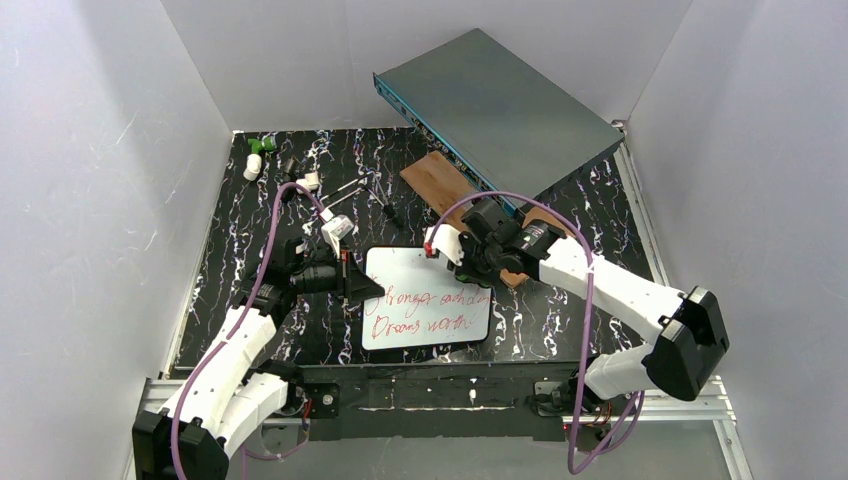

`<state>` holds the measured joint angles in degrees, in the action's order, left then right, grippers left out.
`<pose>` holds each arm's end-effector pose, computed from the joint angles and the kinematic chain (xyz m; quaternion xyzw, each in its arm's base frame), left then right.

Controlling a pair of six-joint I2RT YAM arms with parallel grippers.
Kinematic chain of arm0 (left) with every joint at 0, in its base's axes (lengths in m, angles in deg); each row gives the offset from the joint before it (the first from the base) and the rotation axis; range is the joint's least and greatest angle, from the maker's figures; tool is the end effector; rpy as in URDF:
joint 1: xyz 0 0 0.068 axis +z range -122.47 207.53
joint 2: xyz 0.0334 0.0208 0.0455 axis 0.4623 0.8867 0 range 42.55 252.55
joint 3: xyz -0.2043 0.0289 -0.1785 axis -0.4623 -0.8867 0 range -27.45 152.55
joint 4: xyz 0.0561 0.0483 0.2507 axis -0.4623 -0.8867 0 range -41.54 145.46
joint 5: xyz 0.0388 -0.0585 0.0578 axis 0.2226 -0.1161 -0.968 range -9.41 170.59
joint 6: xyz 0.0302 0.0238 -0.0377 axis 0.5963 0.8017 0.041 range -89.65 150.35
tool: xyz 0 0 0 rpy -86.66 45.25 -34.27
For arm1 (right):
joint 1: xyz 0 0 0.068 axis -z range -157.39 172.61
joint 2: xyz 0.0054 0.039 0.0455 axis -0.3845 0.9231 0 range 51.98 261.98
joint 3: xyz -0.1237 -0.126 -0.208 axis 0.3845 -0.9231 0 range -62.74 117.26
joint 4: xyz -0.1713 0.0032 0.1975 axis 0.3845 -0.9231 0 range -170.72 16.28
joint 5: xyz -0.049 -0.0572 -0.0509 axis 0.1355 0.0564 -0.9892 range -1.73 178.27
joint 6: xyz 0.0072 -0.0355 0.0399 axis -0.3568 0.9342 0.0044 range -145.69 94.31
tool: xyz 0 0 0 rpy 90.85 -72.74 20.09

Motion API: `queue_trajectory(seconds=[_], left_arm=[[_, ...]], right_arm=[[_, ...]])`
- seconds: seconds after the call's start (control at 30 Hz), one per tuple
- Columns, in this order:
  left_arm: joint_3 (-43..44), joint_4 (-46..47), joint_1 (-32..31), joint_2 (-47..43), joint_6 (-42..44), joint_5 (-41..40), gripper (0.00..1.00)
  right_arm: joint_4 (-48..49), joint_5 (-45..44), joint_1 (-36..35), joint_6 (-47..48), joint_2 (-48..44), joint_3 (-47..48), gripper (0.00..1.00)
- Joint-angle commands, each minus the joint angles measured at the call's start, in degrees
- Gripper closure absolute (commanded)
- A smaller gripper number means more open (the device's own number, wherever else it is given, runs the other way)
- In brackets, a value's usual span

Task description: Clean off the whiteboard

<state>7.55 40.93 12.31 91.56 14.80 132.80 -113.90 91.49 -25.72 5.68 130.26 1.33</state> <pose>0.1694 -0.0753 0.2660 0.2226 0.7725 -0.4864 0.3421 0.1862 0.2122 0.2810 -0.6165 0.7251 0.0715 0.2984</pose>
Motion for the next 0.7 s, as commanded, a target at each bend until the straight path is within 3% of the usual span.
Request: queue_trajectory(seconds=[0.0,0.3,0.47,0.67], left_arm=[[1.0,-1.6,-1.1,-0.3,6.6,0.0,1.0],[1.1,-1.9,-1.2,-0.8,6.8,-0.1,1.0],[1.2,-1.9,-1.3,-0.9,6.8,0.1,1.0],[1.1,-1.9,-1.4,-0.7,6.8,-0.2,1.0]], right_arm=[[4.7,-3.9,-0.5,-2.2,1.1,4.8,0.99],[9.0,-11.2,3.9,-0.7,-2.3,-2.1,0.99],[6.6,-1.9,4.4,1.0,-4.5,-6.2,0.99],[3.1,6.8,3.1,0.0,-2.5,-2.9,0.99]])
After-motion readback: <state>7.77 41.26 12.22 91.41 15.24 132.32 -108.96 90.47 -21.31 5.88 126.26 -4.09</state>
